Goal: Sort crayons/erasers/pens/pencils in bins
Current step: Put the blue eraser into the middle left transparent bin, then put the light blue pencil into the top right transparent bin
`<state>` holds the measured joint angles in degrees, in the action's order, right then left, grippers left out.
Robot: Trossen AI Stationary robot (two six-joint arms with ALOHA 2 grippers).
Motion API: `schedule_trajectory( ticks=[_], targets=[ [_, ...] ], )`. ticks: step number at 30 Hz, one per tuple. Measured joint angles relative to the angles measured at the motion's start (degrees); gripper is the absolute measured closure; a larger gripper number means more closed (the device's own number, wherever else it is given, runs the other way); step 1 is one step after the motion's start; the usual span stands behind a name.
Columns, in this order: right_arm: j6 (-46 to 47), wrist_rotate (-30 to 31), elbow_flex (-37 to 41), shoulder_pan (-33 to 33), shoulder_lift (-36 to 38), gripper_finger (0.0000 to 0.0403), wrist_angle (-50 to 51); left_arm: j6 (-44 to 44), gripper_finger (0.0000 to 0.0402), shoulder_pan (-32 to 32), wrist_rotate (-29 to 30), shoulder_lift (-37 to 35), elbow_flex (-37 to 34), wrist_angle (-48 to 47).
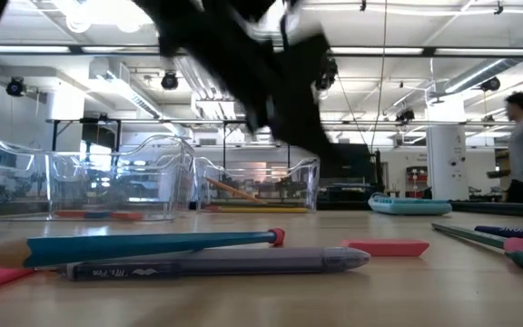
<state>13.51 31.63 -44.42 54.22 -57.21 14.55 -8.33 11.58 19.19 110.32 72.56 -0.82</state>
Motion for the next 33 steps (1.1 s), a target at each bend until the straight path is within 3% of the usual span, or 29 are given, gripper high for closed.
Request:
schedule_trajectory(
  ticks=[7, 11, 15, 20, 24, 29, 33],
  targets=[
    [0.07, -0.02, 0.02, 0.0, -0.91, 0.028, -0.03, -5.72, 0.0398, 5.93, 16.33, -16.76, -1.77, -25.01],
    [-0.05, 0.0, 0.04, 0.0, -2.01, 0.028, -0.07, -20.35, 0.0399, 9.4, 23.04, -24.86, -3.48, -44.83],
    [-0.54, 0.0, 0.04, -0.1, -3.0, 0.028, -0.13, -37.26, 0.0399, 10.66, 22.5, -29.64, -9.03, -59.43],
    [-0.58, 0.0, 0.04, -0.13, -3.28, 0.028, -0.34, -47.78, 0.0388, 10.63, 15.34, -34.12, -18.51, -61.67],
    [-0.56, 0.01, 0.04, -0.13, -3.26, 0.028, -0.41, -49.85, 0.0335, 10.63, 13.45, -36.76, -22.71, -61.14],
    [-0.51, 0.03, 0.04, -0.13, -3.23, 0.028, -0.58, -49.82, 0.0257, 10.61, 13.46, -38.98, -21.77, -61.19],
    [-0.49, 0.03, 0.04, -0.13, -3.23, 0.028, -0.79, -47.46, 0.0224, 11.28, 13.93, -39.82, -17.58, -56.69]
  ],
)
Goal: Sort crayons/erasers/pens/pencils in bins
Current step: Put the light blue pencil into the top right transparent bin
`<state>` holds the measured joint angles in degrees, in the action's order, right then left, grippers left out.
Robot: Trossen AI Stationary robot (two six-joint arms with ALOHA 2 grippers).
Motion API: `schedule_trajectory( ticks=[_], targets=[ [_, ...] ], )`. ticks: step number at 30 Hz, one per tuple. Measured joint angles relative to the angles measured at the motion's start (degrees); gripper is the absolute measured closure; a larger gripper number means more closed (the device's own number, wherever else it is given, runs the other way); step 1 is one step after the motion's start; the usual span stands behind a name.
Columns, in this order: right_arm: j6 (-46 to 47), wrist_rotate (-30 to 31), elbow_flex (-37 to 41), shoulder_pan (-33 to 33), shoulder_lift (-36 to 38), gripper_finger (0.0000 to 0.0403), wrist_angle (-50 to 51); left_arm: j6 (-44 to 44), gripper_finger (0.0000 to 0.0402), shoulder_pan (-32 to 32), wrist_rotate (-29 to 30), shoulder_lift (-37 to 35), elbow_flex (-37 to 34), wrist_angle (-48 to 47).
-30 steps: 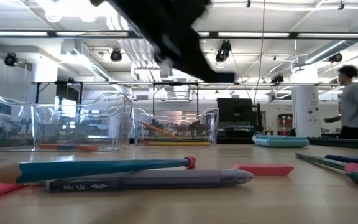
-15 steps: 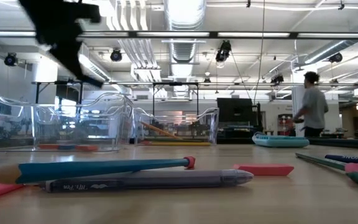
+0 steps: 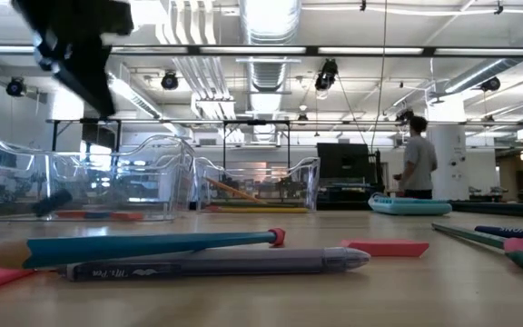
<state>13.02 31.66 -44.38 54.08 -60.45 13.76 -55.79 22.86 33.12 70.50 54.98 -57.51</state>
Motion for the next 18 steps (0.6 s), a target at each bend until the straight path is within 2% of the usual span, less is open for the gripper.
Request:
schedule_trajectory(
  ticks=[2, 5, 7, 13, 18],
  targets=[
    [0.0, 0.0, 0.0, 0.0, 0.0, 0.028, -0.03, 4.91, 0.0222, 1.51, 0.11, 0.31, 1.06, 8.92],
    [0.0, 0.0, 0.0, 0.0, 0.0, 0.028, -0.09, 13.99, 0.0229, 4.29, -1.62, 3.05, 0.99, 27.25],
    [0.05, 0.0, 0.0, -0.01, 0.0, 0.028, -0.42, 15.61, 0.0237, 5.86, -4.35, 6.7, 1.42, 33.04],
    [0.52, 0.0, 0.0, -0.02, 0.0, 0.028, -0.4, 4.83, 0.0266, 9.95, -10.13, 20.61, 8.16, 29.31],
    [0.3, 0.0, 0.02, 0.0, 0.02, 0.028, -0.45, 6.85, 0.0284, 11.88, -12.59, 31.28, 17.27, 29.62]
  ],
)
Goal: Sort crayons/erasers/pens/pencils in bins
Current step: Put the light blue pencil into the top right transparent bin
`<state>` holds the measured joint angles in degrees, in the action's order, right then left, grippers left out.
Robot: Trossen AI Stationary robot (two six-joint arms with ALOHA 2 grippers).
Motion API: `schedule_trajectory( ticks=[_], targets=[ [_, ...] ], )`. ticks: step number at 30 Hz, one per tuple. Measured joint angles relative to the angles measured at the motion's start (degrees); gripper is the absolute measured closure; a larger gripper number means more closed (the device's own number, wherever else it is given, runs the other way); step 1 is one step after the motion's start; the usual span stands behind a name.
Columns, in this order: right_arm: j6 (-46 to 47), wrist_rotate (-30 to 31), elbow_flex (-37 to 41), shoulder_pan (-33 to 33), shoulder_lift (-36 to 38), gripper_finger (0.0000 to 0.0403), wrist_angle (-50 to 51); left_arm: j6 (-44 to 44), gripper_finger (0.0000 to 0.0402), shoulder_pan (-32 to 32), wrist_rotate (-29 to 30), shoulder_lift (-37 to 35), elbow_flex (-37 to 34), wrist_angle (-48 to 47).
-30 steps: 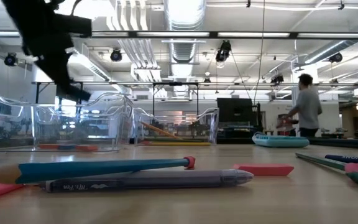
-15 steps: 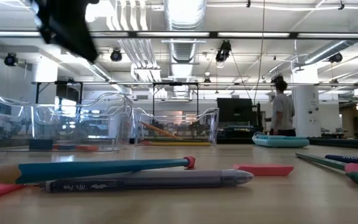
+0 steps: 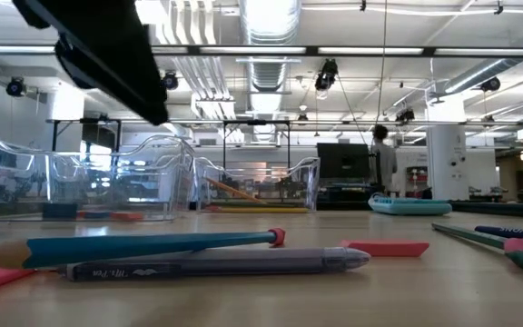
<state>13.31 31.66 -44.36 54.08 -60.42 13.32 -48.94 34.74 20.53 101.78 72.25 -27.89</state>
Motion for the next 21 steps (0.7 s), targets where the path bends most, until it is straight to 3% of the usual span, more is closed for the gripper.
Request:
schedule_trajectory(
  ticks=[7, 21],
  targets=[
    [-0.27, 0.0, 0.0, -0.02, 0.0, 0.028, -0.37, 6.96, 0.0286, -0.87, -1.05, 8.05, 9.77, 0.64],
    [-0.27, -0.04, 0.0, 0.0, 0.0, 0.028, -0.32, 6.42, 0.0195, -6.27, -6.59, 10.91, 9.95, 0.36]
  ],
)
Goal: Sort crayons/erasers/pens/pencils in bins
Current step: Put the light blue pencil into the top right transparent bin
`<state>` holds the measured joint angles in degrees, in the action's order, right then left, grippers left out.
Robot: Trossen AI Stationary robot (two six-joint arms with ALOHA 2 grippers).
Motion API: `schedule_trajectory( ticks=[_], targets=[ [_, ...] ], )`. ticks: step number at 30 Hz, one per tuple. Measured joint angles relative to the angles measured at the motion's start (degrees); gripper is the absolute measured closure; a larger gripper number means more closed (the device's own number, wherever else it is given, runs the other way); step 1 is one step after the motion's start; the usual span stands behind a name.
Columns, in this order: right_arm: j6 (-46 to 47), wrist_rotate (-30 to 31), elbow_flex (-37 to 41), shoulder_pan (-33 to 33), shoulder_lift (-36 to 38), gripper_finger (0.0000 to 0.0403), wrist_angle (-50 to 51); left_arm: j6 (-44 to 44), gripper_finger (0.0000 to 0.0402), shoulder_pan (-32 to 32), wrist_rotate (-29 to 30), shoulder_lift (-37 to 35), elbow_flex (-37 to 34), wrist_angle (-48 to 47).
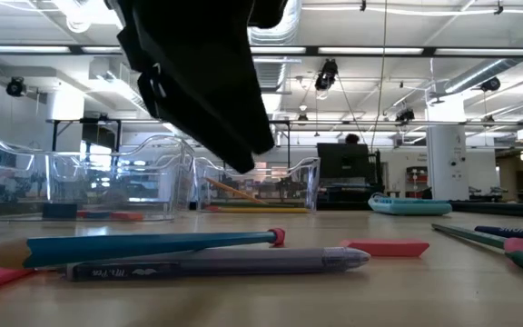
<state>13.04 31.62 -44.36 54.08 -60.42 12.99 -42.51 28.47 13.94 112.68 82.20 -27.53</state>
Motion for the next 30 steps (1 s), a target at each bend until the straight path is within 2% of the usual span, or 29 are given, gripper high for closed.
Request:
schedule_trajectory(
  ticks=[13, 30],
  targets=[
    [0.33, 0.0, 0.0, 0.0, 0.0, 0.028, 0.04, -4.84, 0.0182, 0.02, -2.33, 2.8, 0.38, 0.38],
    [0.38, 0.0, 0.02, 0.0, 0.0, 0.028, 0.05, -5.18, 0.0182, -0.68, -3.48, 5.84, 0.28, 0.73]
  ],
)
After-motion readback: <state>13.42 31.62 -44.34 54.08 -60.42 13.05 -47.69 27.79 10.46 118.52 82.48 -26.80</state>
